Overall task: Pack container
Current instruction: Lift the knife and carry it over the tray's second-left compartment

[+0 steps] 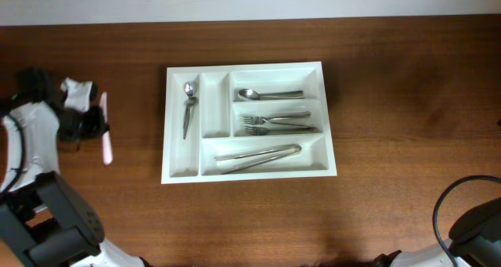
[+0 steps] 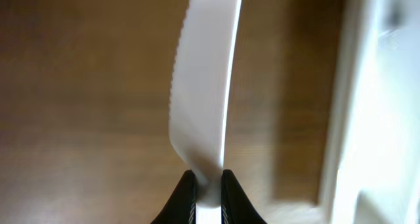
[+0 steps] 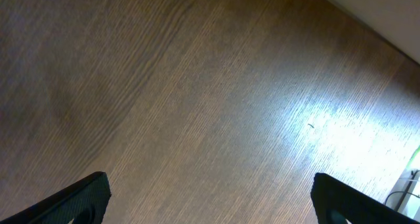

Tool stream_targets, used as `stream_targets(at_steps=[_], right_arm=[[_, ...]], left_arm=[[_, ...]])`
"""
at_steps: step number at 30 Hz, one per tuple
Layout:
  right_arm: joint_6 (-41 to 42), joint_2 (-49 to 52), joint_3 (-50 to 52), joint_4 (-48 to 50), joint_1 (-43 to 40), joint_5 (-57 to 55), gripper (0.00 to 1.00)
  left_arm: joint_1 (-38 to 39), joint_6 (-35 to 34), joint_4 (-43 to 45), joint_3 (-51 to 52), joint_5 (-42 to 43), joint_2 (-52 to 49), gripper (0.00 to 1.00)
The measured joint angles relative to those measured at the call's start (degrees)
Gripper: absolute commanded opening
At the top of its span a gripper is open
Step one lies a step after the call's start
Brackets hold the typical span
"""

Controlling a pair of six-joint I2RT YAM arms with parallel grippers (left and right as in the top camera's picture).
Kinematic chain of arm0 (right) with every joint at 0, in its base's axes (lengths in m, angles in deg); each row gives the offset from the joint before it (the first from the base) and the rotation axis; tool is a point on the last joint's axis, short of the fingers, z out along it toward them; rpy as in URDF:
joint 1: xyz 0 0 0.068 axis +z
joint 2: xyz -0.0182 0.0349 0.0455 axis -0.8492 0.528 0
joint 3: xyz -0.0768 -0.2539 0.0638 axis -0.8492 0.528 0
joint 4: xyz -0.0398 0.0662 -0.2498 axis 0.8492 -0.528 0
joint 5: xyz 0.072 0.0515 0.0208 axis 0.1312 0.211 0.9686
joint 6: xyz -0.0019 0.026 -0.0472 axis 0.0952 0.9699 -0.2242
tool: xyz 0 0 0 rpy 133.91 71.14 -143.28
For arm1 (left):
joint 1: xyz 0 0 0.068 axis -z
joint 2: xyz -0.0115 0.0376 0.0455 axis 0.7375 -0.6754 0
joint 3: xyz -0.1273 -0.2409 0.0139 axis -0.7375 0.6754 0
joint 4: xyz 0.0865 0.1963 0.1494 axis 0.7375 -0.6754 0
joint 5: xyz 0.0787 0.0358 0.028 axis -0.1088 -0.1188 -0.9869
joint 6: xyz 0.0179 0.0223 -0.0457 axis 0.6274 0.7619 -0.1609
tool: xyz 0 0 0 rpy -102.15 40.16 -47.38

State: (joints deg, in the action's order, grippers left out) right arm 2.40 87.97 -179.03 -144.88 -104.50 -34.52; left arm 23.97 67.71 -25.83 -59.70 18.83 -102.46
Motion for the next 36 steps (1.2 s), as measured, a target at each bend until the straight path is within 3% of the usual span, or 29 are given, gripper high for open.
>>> stream_targets(at_steps=[11,22,36], right_arm=[[0.0,0.0,0.0,0.0,0.0,0.0,0.99],[0.0,0.0,0.0,0.0,0.0,0.0,0.99],[0.0,0.0,0.0,0.0,0.0,0.0,0.99]], left_arm=[[18.7,-9.1,7.1,-4.6,0.2,0.0,0.05],[36.6,-18.6,15.0,-4.6,-8.1,0.0,0.06],[41.9,-30.2,15.1,-4.6,-15.7,-3.0,0.06]])
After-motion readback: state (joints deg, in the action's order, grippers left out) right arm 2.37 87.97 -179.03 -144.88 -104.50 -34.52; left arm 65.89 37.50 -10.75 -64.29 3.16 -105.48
